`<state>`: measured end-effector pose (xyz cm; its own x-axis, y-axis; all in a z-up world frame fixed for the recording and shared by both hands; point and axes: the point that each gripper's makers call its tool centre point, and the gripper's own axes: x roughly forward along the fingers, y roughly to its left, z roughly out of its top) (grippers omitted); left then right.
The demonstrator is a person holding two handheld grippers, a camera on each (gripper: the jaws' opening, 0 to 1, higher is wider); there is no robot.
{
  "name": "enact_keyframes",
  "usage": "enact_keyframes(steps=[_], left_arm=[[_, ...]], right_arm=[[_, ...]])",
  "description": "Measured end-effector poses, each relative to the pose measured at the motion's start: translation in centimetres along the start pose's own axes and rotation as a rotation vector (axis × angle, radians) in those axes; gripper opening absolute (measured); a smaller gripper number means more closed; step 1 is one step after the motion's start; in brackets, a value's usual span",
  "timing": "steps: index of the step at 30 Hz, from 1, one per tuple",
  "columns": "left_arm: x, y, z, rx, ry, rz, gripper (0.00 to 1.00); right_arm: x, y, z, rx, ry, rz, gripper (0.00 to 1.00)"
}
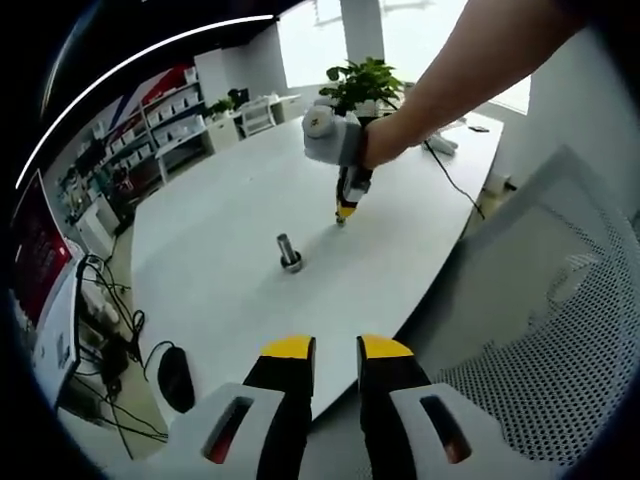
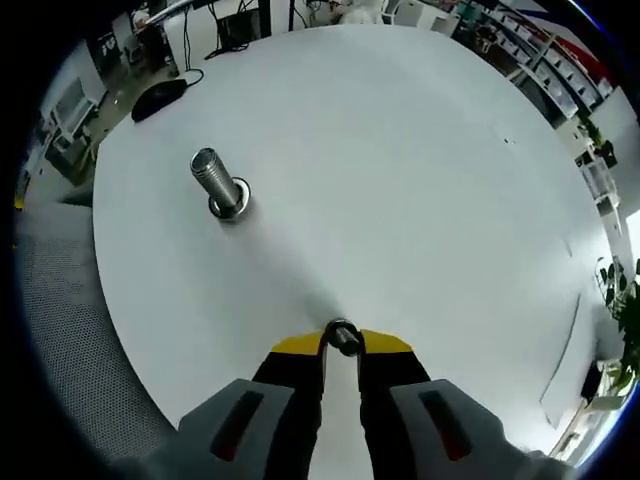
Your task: Place the washer onto the threaded stud by aligning its center hole with the stud, sliding it down to the base, and recovering from edge contact or off-axis alignment until the washer reaches the visible bottom stop.
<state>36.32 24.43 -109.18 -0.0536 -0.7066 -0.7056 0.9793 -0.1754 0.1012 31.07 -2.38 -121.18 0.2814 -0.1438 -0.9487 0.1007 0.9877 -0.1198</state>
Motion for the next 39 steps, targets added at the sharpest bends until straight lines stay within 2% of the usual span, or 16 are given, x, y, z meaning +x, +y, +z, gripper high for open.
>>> enact_keyframes(steps=[3,11,15,22,27,30,33,36,39], left_arm=[[0.1,0.2,0.0,0.001,-0.002,0.006,0.14],[0.3,-0.1,0.1,0.005,-0.006,-0.010,0.15],[0.2,-0.1,0.2,0.003,-0.012,-0.008,0.16],[0.3,-0.2,0.2,0.002,-0.011,-0.012,0.16],[0.2,-0.1,0.3,-0.004,-0.011,-0.009,0.17],[0.4,-0.1,0.4,-0.008,-0.023,-0.014,0.17],[0.2,-0.2,0.7,-0.011,-0.034,-0.014,0.17],[0.3,-0.2,0.6,-0.012,-0.032,-0.012,0.17],[0.2,-0.2,0.7,-0.013,-0.034,-0.009,0.17]], right_arm=[[0.0,0.5,-0.2,0.005,0.007,0.003,0.14],[1.5,0.2,-0.7,0.032,0.025,0.008,0.19],[1.0,1.0,-1.2,0.009,0.031,-0.001,0.21],[0.7,0.7,-1.4,0.018,0.023,-0.007,0.23],[0.4,0.4,-1.4,0.033,0.002,-0.007,0.24],[-0.2,0.9,-1.2,0.119,-0.064,0.000,0.24],[-0.7,1.0,-2.4,0.111,-0.062,-0.002,0.25],[-0.9,1.6,-2.8,0.101,-0.076,0.003,0.25],[-1.4,1.1,-3.1,0.111,-0.121,0.001,0.25]])
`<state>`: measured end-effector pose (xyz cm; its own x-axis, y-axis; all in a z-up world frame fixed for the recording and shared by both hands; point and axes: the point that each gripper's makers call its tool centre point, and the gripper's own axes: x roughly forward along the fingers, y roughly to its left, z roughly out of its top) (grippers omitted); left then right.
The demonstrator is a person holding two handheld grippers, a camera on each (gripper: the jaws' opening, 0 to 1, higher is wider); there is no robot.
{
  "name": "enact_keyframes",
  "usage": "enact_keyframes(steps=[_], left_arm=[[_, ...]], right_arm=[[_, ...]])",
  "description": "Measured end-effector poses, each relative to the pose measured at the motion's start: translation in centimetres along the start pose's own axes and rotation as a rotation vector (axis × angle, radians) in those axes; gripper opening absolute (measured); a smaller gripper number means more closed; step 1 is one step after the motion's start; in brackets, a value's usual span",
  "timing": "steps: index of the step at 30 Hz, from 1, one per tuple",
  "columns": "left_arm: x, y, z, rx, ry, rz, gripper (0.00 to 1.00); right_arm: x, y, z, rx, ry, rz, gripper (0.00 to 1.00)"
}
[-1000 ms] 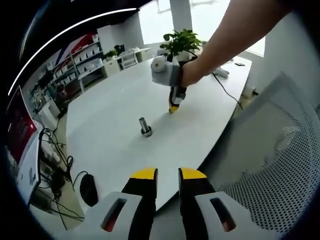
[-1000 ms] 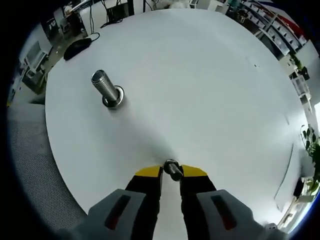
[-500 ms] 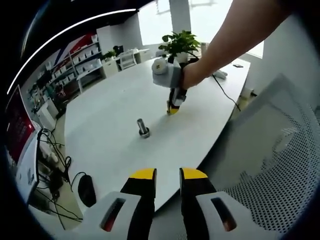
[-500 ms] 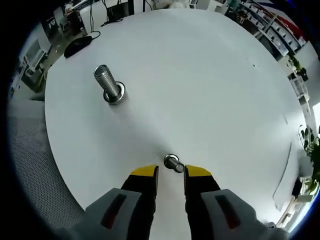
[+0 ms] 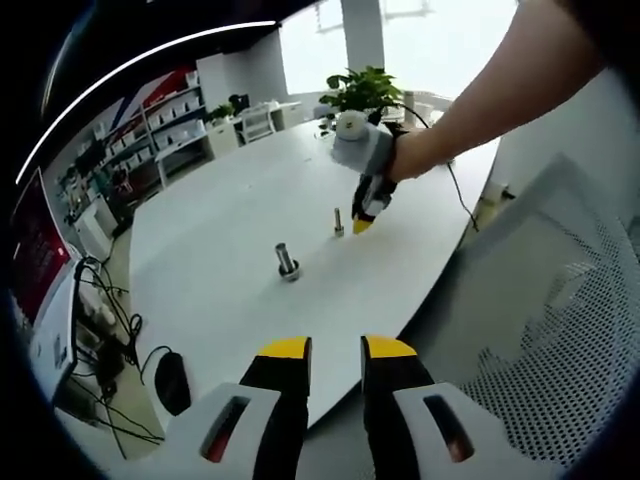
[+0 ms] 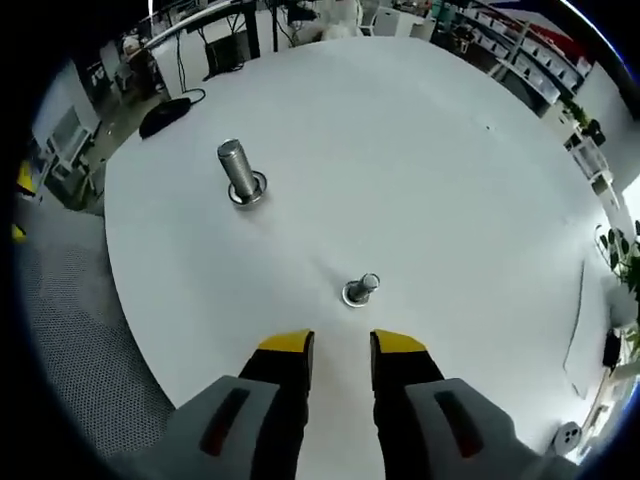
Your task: Place the washer onto the threaded stud by aligning its center hole with the stud, sliding it down to the base, and recovering from edge contact or off-axis alignment until the washer reaches the visible bottom stop.
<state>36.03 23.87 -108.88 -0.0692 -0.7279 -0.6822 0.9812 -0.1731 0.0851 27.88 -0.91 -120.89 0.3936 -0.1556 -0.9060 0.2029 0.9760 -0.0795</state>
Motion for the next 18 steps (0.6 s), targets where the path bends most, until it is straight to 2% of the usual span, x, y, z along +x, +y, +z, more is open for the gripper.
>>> enact_keyframes(steps=[6,13,14,15,16,18], left_arm=[[0.0,0.0,-0.1,-0.003,0.007,0.003,0.18],[0.1,0.5,-0.5,-0.019,0.017,0.020,0.18],[0.1,0.7,-0.4,-0.020,0.017,0.028,0.17],[0.1,0.9,-0.3,-0.027,0.011,0.034,0.17],[0.0,1.0,-0.2,-0.034,0.007,0.035,0.17],[-0.1,1.0,-0.2,-0.041,0.005,0.035,0.18]], right_arm=[[-1.5,0.8,0.1,0.069,-0.086,0.027,0.26],[-3.9,1.8,-0.1,0.065,-0.172,0.041,0.27],[-4.7,2.2,0.0,0.061,-0.205,0.035,0.27],[-5.3,1.8,0.5,0.069,-0.271,0.034,0.27],[-5.8,1.8,0.7,0.081,-0.301,0.038,0.28],[-6.8,1.9,0.3,0.116,-0.319,0.048,0.31]])
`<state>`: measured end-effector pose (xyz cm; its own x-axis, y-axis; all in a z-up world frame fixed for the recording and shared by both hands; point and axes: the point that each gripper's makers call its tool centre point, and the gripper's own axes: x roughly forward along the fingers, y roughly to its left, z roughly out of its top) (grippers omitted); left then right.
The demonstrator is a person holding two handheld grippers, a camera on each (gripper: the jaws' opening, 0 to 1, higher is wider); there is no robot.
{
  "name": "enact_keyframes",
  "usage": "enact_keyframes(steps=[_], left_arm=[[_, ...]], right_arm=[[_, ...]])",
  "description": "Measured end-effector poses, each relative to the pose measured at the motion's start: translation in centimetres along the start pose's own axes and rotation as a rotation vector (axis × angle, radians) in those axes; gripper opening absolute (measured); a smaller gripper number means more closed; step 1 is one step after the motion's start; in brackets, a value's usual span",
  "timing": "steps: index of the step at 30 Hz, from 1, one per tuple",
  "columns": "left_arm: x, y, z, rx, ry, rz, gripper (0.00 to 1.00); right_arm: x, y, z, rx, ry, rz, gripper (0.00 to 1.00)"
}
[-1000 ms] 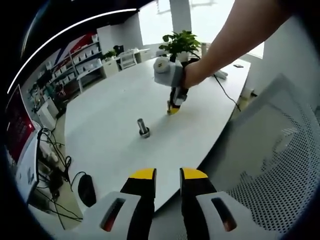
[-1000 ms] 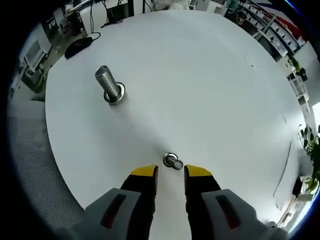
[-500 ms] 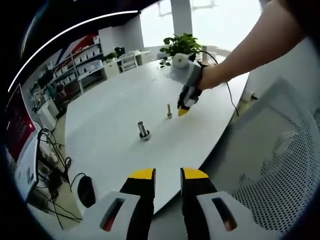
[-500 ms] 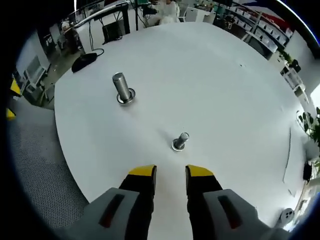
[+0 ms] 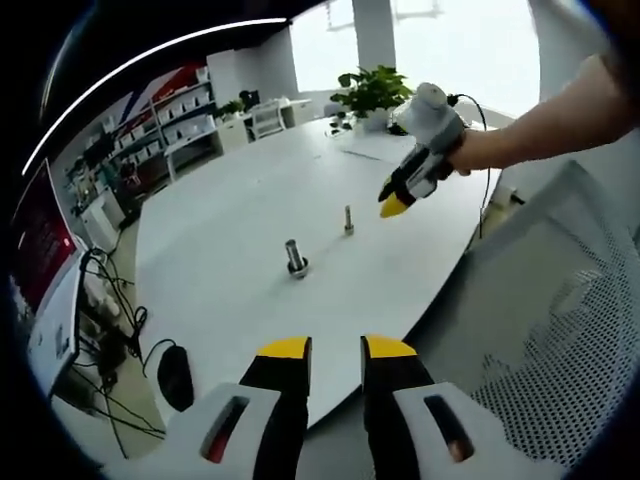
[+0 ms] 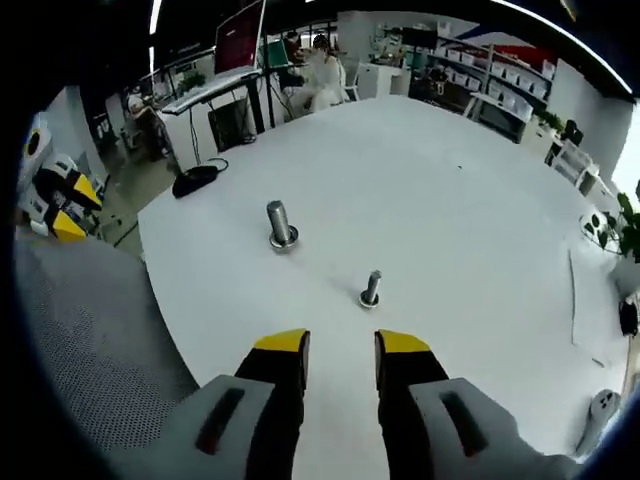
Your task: Place the washer onto the threaded stud by aligning its center hole with the stud, sliding it down to the base, and recovering from edge contact or off-axis alignment until the washer reaches the visible bottom stop.
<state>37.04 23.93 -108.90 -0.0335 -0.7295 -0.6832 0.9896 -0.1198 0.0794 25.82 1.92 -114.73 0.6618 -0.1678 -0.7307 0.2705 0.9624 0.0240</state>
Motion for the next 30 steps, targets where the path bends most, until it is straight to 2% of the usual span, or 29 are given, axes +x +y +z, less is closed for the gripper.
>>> enact_keyframes(steps=[3,5,8,9,12,17,19,23,29,30], left_arm=[[0.0,0.0,-0.1,0.003,0.012,0.006,0.18],[-0.2,0.4,0.4,-0.001,-0.015,0.023,0.18],[-0.4,0.6,0.6,-0.023,-0.028,0.027,0.18],[-0.4,0.6,0.6,-0.024,-0.025,0.026,0.18],[-0.3,0.1,0.2,-0.024,0.007,0.021,0.19],[-0.4,1.0,0.5,-0.030,-0.033,0.037,0.19],[-0.8,0.7,1.0,-0.034,-0.040,0.040,0.19],[-0.8,0.8,0.9,-0.029,-0.045,0.046,0.19],[-0.6,1.8,1.0,-0.039,-0.076,0.067,0.19],[-0.9,1.4,1.2,-0.043,-0.075,0.067,0.19]], right_arm=[[-2.4,0.6,0.1,-0.014,-0.014,-0.005,0.31],[-3.3,0.3,0.2,-0.025,-0.028,-0.014,0.31],[-5.9,0.3,1.2,0.020,-0.094,-0.021,0.32],[-6.4,-0.1,1.0,0.027,-0.099,-0.023,0.33],[-8.7,0.6,1.6,0.075,-0.145,-0.030,0.33],[-10.4,1.0,1.2,0.082,-0.184,-0.041,0.33],[-11.0,2.0,1.1,0.091,-0.197,-0.044,0.33],[-11.6,2.4,0.6,0.121,-0.208,-0.034,0.35],[-12.1,3.4,0.8,0.098,-0.230,-0.030,0.35],[-12.5,3.7,1.0,0.085,-0.240,-0.035,0.35]])
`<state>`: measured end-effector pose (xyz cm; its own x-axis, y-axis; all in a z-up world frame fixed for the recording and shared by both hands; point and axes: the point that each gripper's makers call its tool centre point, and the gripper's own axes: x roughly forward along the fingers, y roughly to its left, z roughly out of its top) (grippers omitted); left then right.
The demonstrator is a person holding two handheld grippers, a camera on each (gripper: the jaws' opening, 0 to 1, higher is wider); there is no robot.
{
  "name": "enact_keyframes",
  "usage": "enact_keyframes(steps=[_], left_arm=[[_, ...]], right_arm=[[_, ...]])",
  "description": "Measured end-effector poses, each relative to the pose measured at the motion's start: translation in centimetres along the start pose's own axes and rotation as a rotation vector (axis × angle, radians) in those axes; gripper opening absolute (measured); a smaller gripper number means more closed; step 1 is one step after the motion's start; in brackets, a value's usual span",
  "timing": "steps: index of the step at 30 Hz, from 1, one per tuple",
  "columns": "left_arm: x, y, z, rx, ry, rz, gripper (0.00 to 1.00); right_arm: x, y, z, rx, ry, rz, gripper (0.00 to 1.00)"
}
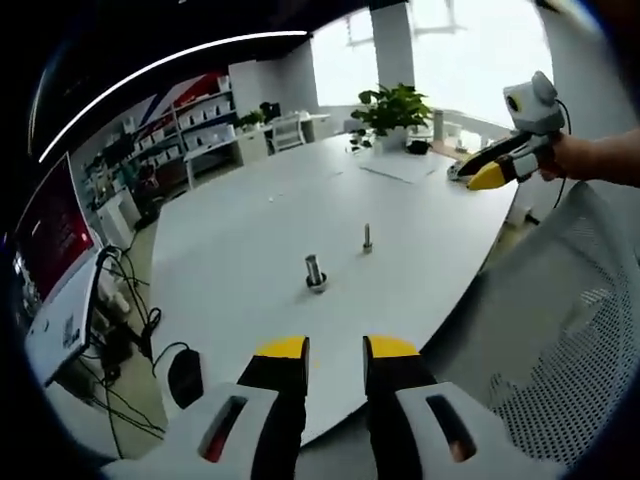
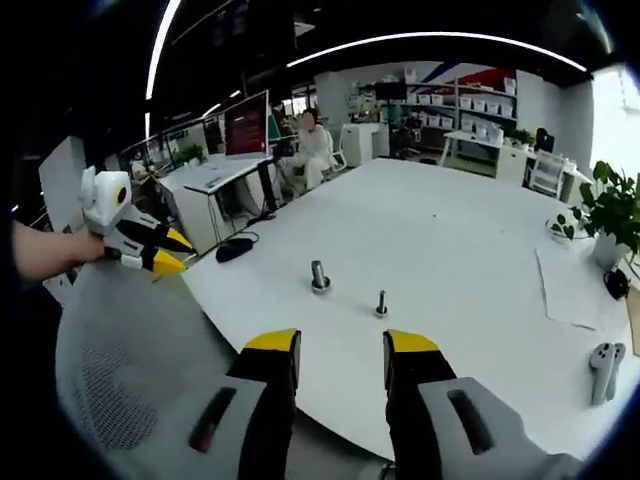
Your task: Place the washer onto the threaded stud by aligning its center hole with the stud, sliding it down to the base, and recovering from edge contact or off-axis alignment until the washer reaches the visible bottom stop.
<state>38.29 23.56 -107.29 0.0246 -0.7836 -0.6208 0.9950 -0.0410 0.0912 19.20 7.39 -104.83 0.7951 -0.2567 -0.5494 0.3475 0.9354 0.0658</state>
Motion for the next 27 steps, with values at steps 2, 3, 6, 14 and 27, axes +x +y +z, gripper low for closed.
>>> enact_keyframes(steps=[2,3,6,14,27], left_arm=[[0.1,0.1,-0.1,0.000,0.003,-0.001,0.19],[0.2,0.1,-0.2,0.003,0.006,0.000,0.19],[0.3,0.2,-0.2,0.010,0.006,0.003,0.19],[-0.1,0.3,0.2,0.000,-0.010,0.021,0.19],[0.0,0.8,-0.3,-0.012,0.008,0.033,0.19]], right_arm=[[-0.5,0.5,0.4,-0.019,-0.013,0.003,0.35],[-0.6,0.5,0.4,-0.018,-0.015,0.001,0.35],[-1.2,1.6,0.3,-0.005,-0.036,0.005,0.35],[-1.0,2.0,-0.9,0.045,-0.051,-0.002,0.35],[-0.5,1.9,-0.2,0.020,-0.047,-0.036,0.39]])
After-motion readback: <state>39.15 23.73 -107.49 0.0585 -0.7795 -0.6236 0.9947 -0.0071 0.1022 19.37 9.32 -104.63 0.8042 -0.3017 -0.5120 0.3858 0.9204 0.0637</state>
